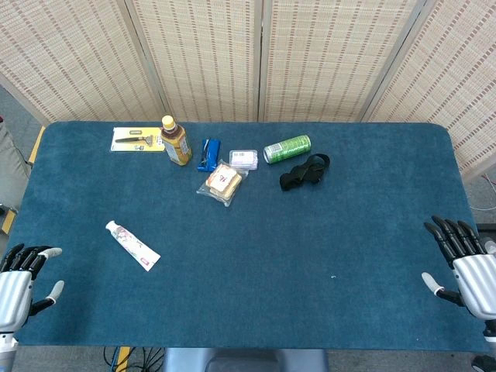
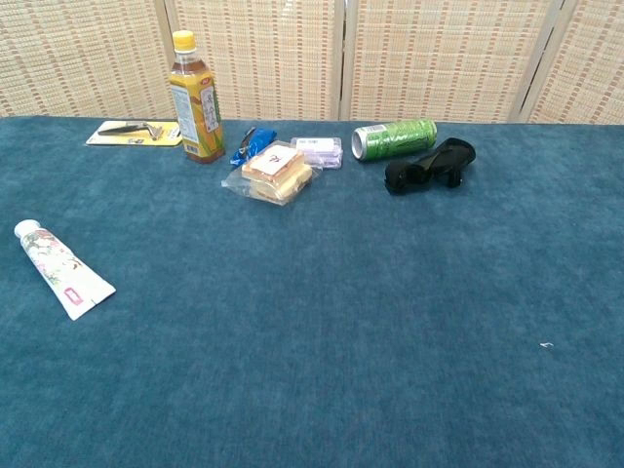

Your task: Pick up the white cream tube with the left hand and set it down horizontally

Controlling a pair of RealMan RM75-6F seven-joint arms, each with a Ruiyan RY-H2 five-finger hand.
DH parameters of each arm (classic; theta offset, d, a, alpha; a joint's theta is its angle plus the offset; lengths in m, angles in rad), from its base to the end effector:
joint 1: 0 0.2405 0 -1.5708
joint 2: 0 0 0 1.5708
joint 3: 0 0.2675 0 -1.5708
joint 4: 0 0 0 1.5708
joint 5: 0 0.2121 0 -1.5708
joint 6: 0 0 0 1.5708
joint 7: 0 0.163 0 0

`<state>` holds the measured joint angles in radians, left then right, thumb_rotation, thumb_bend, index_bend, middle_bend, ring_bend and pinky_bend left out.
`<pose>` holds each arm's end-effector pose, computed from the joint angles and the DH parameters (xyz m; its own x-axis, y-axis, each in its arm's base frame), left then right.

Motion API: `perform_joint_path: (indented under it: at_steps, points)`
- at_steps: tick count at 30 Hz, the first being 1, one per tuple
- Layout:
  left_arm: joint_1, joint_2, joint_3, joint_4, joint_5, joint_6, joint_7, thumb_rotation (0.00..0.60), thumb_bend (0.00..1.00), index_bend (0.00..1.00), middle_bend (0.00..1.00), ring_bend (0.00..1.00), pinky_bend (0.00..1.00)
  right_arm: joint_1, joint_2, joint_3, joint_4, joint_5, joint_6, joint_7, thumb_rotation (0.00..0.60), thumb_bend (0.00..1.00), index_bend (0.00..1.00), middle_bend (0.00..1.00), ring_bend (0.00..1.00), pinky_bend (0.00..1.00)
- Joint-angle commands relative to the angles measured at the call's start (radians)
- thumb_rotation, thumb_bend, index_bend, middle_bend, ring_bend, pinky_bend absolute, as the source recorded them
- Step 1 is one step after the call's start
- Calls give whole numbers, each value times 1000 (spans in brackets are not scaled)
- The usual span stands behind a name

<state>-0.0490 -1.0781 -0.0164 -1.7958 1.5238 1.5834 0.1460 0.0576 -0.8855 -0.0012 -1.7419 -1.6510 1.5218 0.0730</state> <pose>-0.2889 0.1805 0.1689 0.4007 -0.0416 0.9153 0.9161 0.0021 -0.4010 -0.2943 -0.1793 0.2116 0.4325 -0.0308 0.9011 -0.8958 -0.1278 0.4256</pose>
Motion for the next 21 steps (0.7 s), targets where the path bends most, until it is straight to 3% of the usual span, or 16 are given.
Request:
perform_joint_path:
  at_steps: [1, 6, 12, 14, 16, 17, 21]
  points:
    - [-2, 0, -2, 4, -4, -9, 0, 600, 270, 273, 256, 189, 80, 0, 0, 1, -2, 0, 0, -3, 600, 211, 68, 61, 0, 0]
    - [-31, 1, -20, 22, -27, -56, 47, 600, 271, 291, 259, 190, 79, 1, 3, 10, -7, 4, 10, -2, 600, 211, 68, 61, 0, 0]
    - [-118, 3, -68, 53, -98, -192, 56, 597, 257, 305, 309, 198, 80, 2, 14, 15, -22, 4, 14, -11, 600, 211, 68, 61, 0, 0]
    - [-153, 3, -85, 64, -138, -251, 62, 517, 226, 327, 339, 217, 79, 1, 14, 17, -23, 6, 16, -14, 600, 212, 68, 61, 0, 0]
    - [-191, 2, -97, 74, -173, -315, 88, 313, 189, 358, 370, 239, 80, 0, 13, 17, -24, 8, 16, -16, 600, 212, 68, 61, 0, 0]
    - [-207, -1, -100, 79, -186, -341, 98, 261, 179, 362, 375, 240, 80, 0, 12, 17, -24, 9, 15, -18, 600, 211, 68, 61, 0, 0]
    - [-274, -26, -114, 109, -250, -444, 149, 127, 155, 359, 376, 240, 80, 0, 11, 16, -27, 13, 10, -25, 600, 212, 68, 61, 0, 0]
